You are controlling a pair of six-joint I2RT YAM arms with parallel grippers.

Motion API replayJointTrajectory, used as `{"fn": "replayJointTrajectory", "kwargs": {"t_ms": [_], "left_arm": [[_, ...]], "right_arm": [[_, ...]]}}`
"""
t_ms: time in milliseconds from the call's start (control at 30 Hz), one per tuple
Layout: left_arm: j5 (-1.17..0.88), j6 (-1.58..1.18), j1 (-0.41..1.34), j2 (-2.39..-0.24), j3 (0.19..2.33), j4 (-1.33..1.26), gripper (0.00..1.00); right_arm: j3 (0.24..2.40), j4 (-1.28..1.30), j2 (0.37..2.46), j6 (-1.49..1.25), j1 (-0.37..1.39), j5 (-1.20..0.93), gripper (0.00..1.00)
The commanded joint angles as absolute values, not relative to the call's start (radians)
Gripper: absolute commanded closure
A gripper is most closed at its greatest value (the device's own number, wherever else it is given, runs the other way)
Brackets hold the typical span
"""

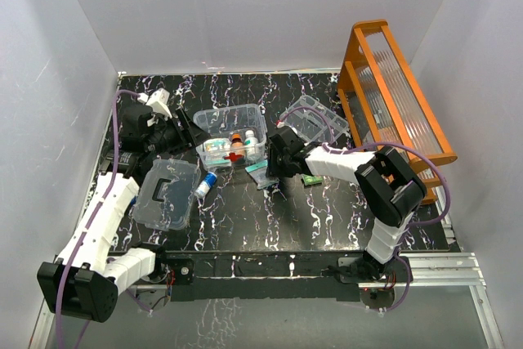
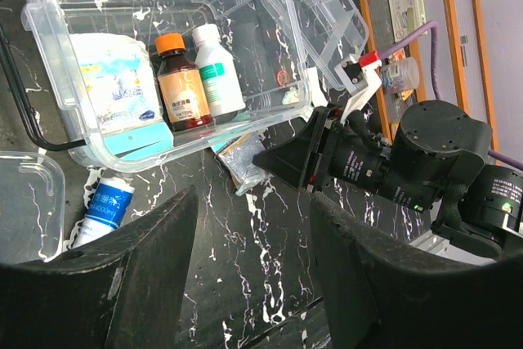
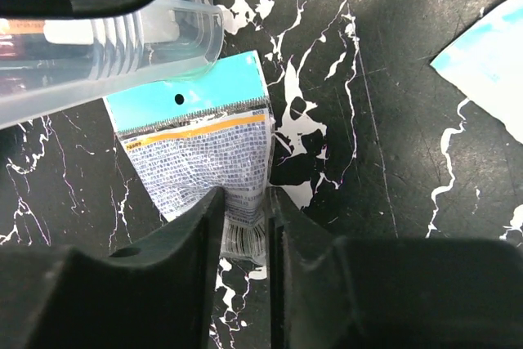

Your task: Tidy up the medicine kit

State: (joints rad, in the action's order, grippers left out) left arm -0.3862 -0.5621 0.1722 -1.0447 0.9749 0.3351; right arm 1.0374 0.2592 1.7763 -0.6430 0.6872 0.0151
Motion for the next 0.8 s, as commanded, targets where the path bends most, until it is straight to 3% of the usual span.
{"fn": "replayJointTrajectory", "kwargs": {"t_ms": [0,167,533,767], "left_arm": [[-0.462,-0.572,0.175,-1.048,0.954,0.305,0.44],[-0.549,-0.618,0.180,-1.046,0.893,0.262,0.45],[-0.524,-0.799,0.332,-1.045,0.704,0.138,0.44],[-0.540,-0.925,0.410,-1.074,0.637,-0.026,0.37]], "right_arm": [[1.058,0.263,1.786,-0.625,0.690,0.029,0.81],[1.016,0.244,1.721,-0.651,0.690,0.008,0.87],[0.864,0.118,1.477,-0.806,0.732,-0.095,0.86],[0.874,0.086,1.401,-0.841,0.811,-0.048,0.85]]}}
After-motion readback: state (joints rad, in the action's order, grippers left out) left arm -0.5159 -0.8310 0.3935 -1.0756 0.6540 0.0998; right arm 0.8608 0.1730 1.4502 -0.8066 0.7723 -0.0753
